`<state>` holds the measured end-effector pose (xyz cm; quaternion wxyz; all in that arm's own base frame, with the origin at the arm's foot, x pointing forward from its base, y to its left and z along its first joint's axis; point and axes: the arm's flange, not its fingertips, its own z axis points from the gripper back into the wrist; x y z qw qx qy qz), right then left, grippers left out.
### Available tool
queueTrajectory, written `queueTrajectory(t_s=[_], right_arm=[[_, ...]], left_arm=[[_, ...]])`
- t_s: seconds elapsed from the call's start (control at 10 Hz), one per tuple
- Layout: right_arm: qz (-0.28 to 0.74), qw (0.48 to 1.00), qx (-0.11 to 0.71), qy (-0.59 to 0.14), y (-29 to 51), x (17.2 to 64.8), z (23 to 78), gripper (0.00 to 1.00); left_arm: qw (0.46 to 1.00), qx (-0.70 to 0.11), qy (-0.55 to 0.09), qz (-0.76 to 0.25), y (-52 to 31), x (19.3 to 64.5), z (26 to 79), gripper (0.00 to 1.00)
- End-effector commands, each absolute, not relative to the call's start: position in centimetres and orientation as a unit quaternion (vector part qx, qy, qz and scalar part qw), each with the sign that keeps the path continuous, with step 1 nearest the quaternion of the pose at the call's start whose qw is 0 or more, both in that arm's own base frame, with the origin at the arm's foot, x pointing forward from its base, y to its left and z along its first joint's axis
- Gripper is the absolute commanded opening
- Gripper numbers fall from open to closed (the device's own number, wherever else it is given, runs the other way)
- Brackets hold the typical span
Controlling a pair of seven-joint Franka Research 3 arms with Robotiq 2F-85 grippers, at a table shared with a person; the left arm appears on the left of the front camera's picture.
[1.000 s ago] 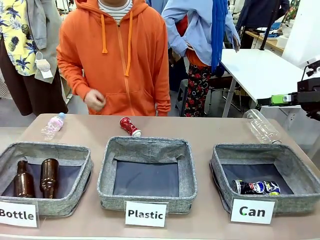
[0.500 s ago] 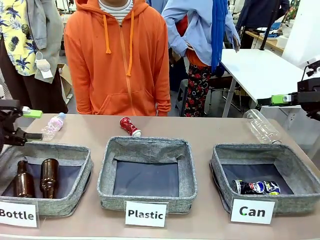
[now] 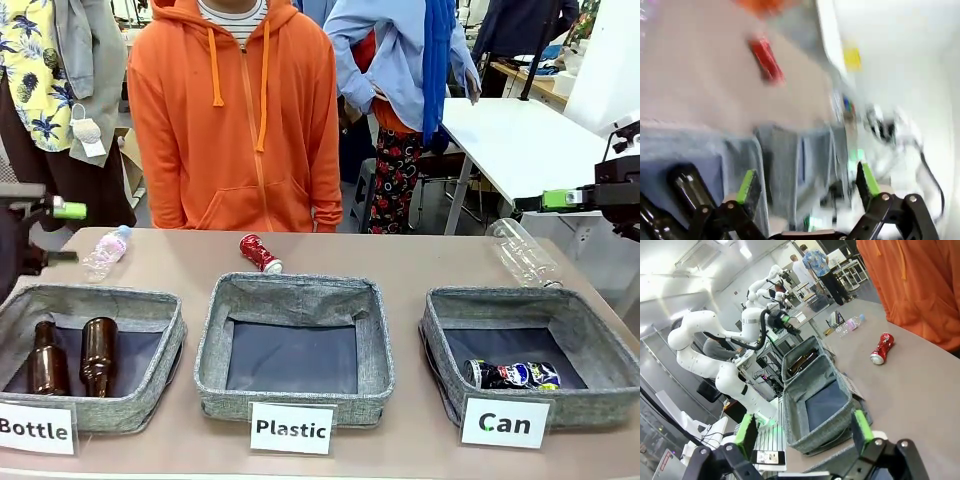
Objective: Sort the can waste into the basket.
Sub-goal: Pick up the can waste from the table and place it in the right Fabric basket.
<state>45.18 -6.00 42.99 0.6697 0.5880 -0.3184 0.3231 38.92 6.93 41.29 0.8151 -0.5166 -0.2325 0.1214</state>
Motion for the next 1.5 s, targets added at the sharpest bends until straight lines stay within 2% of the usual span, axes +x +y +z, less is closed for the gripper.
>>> queueTrajectory(t_s=[0.0,0.2,0.4,0.6,0.7,0.8,0.9,1.2,1.3,1.4], right_arm=[[0.324,0.673,0.583,-0.319,-6.0,45.0,43.2,1.00],[0.324,0.673,0.583,-0.319,-6.0,45.0,43.2,1.00],[0.324,0.673,0.583,-0.319,-6.0,45.0,43.2,1.00],[0.324,0.673,0.583,-0.319,-6.0,45.0,43.2,1.00],[0.324,0.673,0.583,-0.319,-6.0,45.0,43.2,1.00],[0.324,0.673,0.583,-0.319,-6.0,45.0,43.2,1.00],[0.324,0.673,0.583,-0.319,-6.0,45.0,43.2,1.00],[0.324,0.673,0.583,-0.319,-6.0,45.0,43.2,1.00],[0.324,0.673,0.583,-0.319,-6.0,45.0,43.2,1.00],[0.324,0.673,0.583,-0.319,-6.0,45.0,43.2,1.00]], left_arm=[[0.838,-0.442,-0.266,0.175,-1.5,34.8,44.9,1.00],[0.856,-0.323,-0.338,0.218,-8.1,36.2,48.6,1.00],[0.872,-0.220,-0.376,0.224,-14.7,38.3,49.9,1.00],[0.891,-0.184,-0.379,0.168,-19.5,41.1,50.6,1.00],[0.911,-0.175,-0.358,0.106,-21.0,42.5,50.6,1.00],[0.929,-0.204,-0.299,0.073,-21.4,43.7,50.3,1.00],[0.886,-0.207,-0.390,0.138,-19.6,40.0,46.4,1.00],[0.886,-0.207,-0.390,0.138,-19.6,40.0,46.4,1.00],[0.895,-0.210,-0.374,0.122,-20.1,41.3,46.6,1.00],[0.925,-0.209,-0.313,0.045,-20.7,43.9,47.7,1.00]])
